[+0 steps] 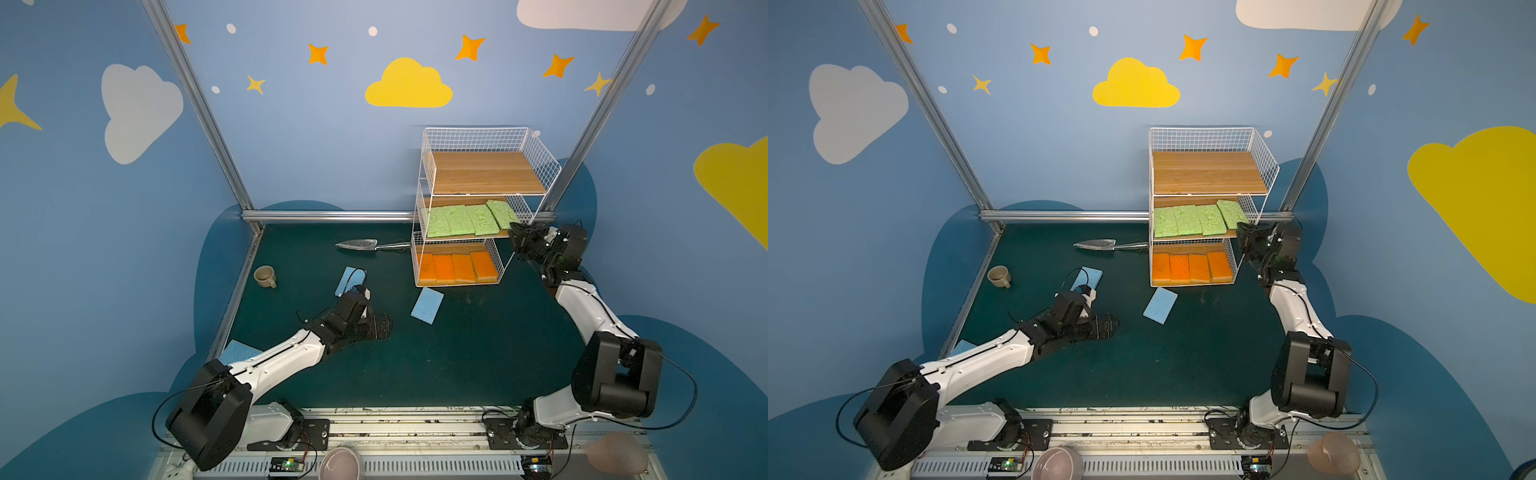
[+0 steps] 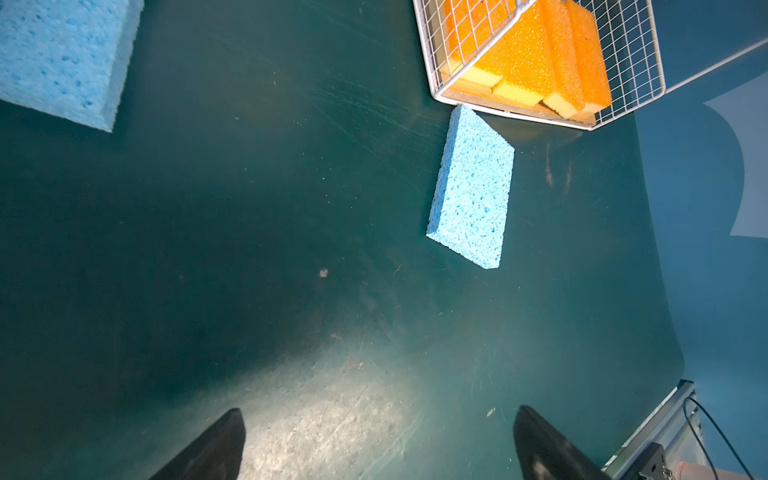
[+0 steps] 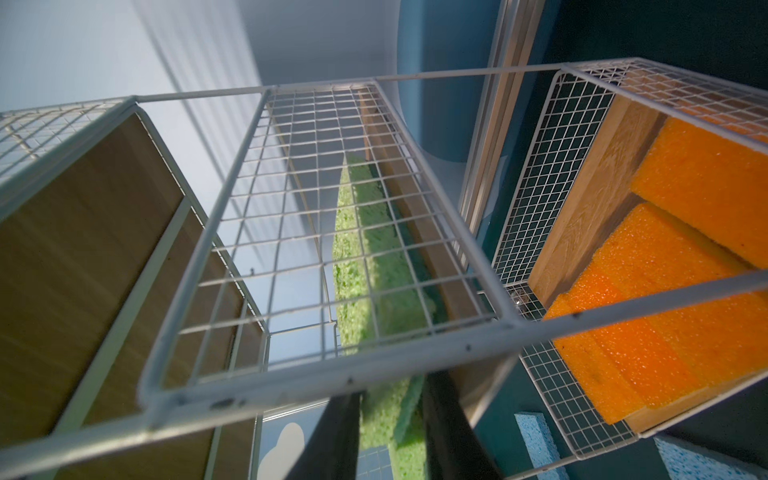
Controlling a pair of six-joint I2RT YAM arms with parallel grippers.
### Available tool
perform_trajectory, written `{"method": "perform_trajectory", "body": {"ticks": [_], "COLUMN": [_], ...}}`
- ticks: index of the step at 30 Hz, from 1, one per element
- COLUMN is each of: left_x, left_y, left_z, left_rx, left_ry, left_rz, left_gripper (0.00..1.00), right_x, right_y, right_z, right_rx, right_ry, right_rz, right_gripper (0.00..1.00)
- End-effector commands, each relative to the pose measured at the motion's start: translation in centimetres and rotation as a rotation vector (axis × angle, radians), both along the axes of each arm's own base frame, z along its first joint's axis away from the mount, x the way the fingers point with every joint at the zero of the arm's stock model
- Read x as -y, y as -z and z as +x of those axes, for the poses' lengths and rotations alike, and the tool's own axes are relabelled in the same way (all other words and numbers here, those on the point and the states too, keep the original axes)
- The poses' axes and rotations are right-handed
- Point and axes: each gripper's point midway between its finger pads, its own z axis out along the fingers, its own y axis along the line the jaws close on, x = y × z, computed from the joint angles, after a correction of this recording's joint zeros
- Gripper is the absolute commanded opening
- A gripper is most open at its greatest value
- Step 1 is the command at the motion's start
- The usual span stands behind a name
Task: Place and organize the cleaning sponges onto the shelf
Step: 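Push the green sponges together on the middle shelf with the right gripper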
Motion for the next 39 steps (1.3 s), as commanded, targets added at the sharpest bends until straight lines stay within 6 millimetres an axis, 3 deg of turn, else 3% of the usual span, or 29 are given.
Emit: {"method": "perform_trajectory", "body": {"ticks": [1,13,39], "left_x": [-0.1,-0.2,-0.5], "left_y": [-0.6,-0.5,-1.0], "left_z": [0.0,-0.1,-0.2], "left_rx": [0.012,0.01,0.02], "left_ry": [0.003,0.002,-0.005], "left_rz": [-0.002,0.0,0.0], "left_gripper": [1.0,1.0,1.0], "right_x": [0.1,0.5,1.8], "right_y": [-1.3,-2.4,-4.6], "right_z": [0.6,0.2,0.5], "right_rx": [0.036,0.065,0.108], "right_ry": [0.0,0.036,0.091], "right_rz": [0.001,-0.051,-0.098], "right_gripper": [0.2,0.07,0.05]}}
